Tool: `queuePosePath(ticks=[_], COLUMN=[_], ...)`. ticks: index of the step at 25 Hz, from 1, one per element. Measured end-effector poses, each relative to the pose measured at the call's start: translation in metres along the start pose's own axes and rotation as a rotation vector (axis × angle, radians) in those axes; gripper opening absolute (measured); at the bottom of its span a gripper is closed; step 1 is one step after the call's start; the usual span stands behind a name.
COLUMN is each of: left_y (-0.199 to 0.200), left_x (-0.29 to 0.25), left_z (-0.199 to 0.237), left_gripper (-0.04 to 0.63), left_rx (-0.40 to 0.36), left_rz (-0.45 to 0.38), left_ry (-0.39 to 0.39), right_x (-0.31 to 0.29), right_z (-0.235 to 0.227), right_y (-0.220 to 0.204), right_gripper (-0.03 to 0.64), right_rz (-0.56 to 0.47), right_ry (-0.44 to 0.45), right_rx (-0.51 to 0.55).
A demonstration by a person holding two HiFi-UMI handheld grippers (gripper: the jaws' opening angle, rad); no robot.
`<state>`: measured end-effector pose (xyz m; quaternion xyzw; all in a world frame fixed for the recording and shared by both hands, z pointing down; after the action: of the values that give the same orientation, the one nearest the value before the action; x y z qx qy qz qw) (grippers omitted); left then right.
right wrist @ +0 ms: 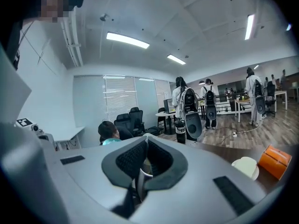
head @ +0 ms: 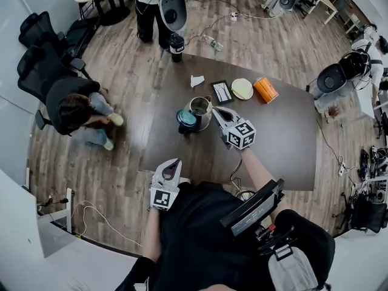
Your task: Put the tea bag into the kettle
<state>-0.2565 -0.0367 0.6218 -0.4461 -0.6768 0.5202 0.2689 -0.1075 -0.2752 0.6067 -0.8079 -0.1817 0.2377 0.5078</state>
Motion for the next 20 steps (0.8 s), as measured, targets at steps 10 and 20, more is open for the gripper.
queuePosePath(ticks=[10, 20], left_y=[0.001, -0.004], left_x=[0.004, 0.006], left_z=[0.003, 0.004], left_gripper=[0.0, 0.0], left_rx=[0.001, 0.004], left_rz=[-0.001, 0.012], left_ry=[0.017, 0.022], right_x=[-0.016, -0.039], right_z=[0.007, 0.007], right_y=[0.035, 0.044], right_gripper=[0.008, 0.008], right_rz=[-0.05, -0.039], right_ry=[0.03, 0.048], right_rx=[0.004, 0.038])
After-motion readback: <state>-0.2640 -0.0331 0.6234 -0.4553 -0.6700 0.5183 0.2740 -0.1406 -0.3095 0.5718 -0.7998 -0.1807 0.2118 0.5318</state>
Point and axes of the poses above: the fingertips, and each gripper's own axes: x backward along the fingers, z to its left, y out of its top, the point moved 4 cm from there along x, backward along the fingers, and after that the axes turned 14 degrees about -x, right-handed, at the moved point
